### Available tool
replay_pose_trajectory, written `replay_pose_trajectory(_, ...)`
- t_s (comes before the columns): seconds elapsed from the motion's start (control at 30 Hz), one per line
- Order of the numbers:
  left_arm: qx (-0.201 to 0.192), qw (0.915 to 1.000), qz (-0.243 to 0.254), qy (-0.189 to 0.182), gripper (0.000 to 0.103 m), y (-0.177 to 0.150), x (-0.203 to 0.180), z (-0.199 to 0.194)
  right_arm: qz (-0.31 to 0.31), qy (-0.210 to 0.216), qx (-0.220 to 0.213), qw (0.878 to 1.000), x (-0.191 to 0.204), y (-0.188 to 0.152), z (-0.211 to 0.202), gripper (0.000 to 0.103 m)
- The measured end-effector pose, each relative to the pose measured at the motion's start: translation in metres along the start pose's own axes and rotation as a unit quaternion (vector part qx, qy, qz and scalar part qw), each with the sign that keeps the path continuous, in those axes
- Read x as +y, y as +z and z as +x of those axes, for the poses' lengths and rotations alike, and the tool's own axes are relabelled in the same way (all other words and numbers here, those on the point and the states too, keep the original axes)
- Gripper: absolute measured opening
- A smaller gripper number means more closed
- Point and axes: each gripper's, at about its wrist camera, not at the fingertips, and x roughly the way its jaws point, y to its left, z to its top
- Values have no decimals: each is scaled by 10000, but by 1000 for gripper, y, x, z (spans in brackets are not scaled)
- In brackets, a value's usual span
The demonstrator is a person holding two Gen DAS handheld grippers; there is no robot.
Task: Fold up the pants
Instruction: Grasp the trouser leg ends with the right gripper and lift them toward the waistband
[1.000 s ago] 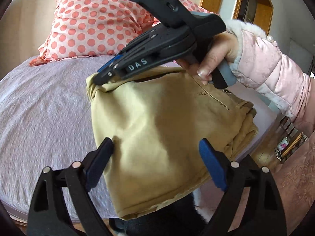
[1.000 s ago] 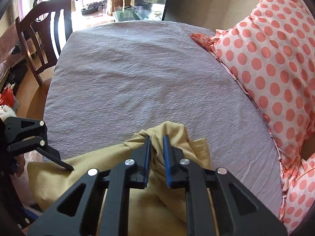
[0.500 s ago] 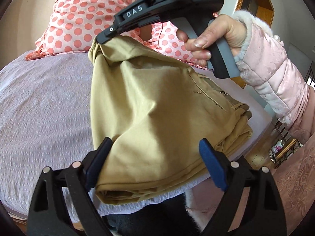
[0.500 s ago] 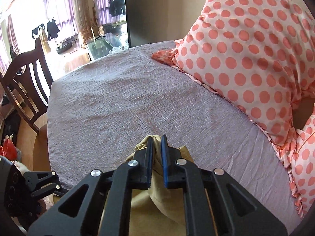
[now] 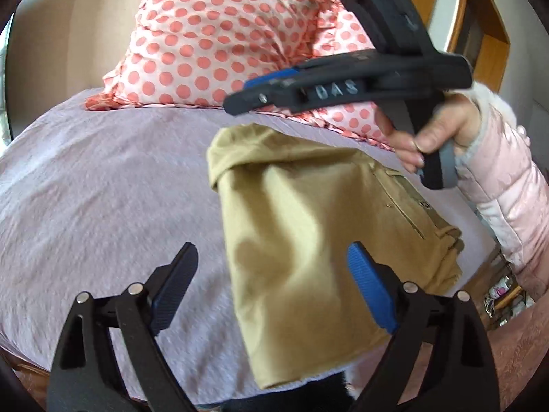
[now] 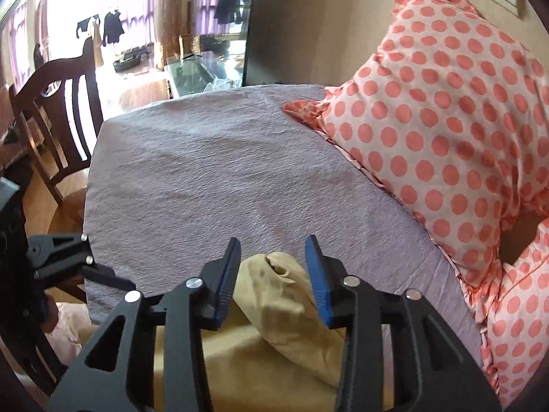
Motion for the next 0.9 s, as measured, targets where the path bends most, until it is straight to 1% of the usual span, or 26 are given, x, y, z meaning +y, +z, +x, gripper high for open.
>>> replay_pose_trajectory(0.03,63,10000,-58,30,91,4,5,4,-150,2,60,9999,4,3,5,43)
replay_pose_trajectory(0.1,259,9995,-144,-92,91,9,12,16,-364,165,223,9990,8,9,16,43)
replay_pose_trajectory(0.2,543,9980,-209,-227,91,14,16,36,-365,211,696,9967,5,12,44,41)
replay_pose_trajectory(0.27,713,9959,-369,-414,90,15,20,48,-337,333,1049,9934,3,7,59,37)
replay_pose_trajectory(0.3,666,9960,-397,-444,89,16,20,48,-346,374,1184,9917,3,4,64,36)
replay_pose_trajectory(0.33,706,9954,-424,-488,87,17,21,51,-337,418,1203,9913,3,1,66,35)
replay_pose_trajectory(0.37,736,9948,-439,-541,84,18,22,53,-306,475,1188,9913,2,0,64,28)
replay_pose_trajectory(0.43,828,9926,-517,-725,65,19,22,56,-197,501,1196,9914,0,-4,62,18)
replay_pose_trajectory(0.47,839,9927,-525,-696,61,19,21,56,-246,458,1166,9918,2,-5,59,15)
replay_pose_trajectory(0.53,852,9923,-518,-740,42,20,20,56,-375,337,1047,9932,7,-7,51,13)
replay_pose_trajectory(0.57,851,9918,-535,-791,35,20,21,56,-348,350,983,9939,5,-7,47,12)
replay_pose_trajectory(0.6,832,9911,-580,-862,26,22,22,56,-277,366,915,9947,3,-7,43,11)
replay_pose_trajectory(0.63,798,9907,-618,-908,22,23,22,54,-213,360,841,9956,0,-6,38,10)
replay_pose_trajectory(0.73,614,9925,-554,-902,17,27,17,46,-56,338,641,9974,-9,-3,24,8)
replay_pose_trajectory(0.9,278,9941,-409,-961,14,39,2,25,382,328,191,9985,-33,5,-8,7)
